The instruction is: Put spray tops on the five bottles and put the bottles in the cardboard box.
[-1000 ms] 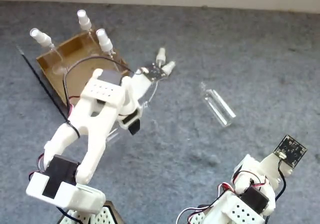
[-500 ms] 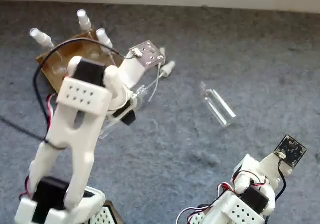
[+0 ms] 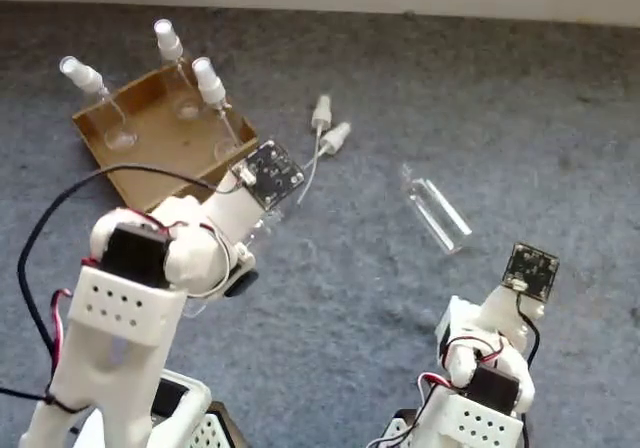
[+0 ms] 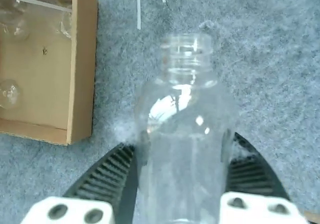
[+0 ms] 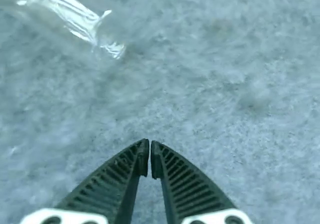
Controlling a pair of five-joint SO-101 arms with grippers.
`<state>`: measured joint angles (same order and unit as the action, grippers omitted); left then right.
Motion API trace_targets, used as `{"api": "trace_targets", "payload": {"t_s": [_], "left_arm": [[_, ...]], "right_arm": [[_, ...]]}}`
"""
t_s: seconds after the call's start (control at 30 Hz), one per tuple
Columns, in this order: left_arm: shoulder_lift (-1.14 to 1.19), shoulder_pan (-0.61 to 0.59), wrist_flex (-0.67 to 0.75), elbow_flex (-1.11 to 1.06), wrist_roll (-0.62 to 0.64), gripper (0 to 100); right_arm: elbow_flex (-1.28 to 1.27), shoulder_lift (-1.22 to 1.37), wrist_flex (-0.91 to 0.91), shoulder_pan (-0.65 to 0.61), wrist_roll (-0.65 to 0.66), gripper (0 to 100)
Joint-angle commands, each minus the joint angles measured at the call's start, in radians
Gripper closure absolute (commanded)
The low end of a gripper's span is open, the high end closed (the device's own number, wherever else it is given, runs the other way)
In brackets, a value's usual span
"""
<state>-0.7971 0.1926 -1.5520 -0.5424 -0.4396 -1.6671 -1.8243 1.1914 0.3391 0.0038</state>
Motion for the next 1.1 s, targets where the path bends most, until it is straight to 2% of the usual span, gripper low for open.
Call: {"api": "trace_targets", "payload": {"t_s": [0.0, 0.23, 0.47, 0.7, 0.8, 0.9, 1.07], "left_arm": [[-0.143, -0.002, 0.176, -0.174, -0.002, 91], [-0.314, -0.002, 0.351, -0.424, -0.002, 91], [-0.455, -0.004, 0.526, -0.618, 0.018, 91], [-0.590, -0.142, 0.606, -0.697, 0.273, 91], [-0.653, -0.160, 0.611, -0.745, 0.281, 91], [-0.720, -0.162, 0.611, -0.786, 0.282, 91], [-0.855, -0.189, 0.611, -0.848, 0.284, 91]], "right_arm": [[-0.076, -0.016, -0.033, -0.102, 0.012, 98.1], [-0.064, -0.016, -0.183, -0.199, 0.034, 98.1], [-0.062, -0.016, -0.262, -0.320, 0.328, 98.1], [0.107, -0.013, -0.245, -0.355, 0.334, 98.1], [0.237, -0.012, -0.174, -0.358, 0.330, 98.1], [0.351, 0.010, -0.148, -0.358, 0.269, 98.1], [0.530, 0.237, -0.147, -0.383, 0.244, 98.1]]}}
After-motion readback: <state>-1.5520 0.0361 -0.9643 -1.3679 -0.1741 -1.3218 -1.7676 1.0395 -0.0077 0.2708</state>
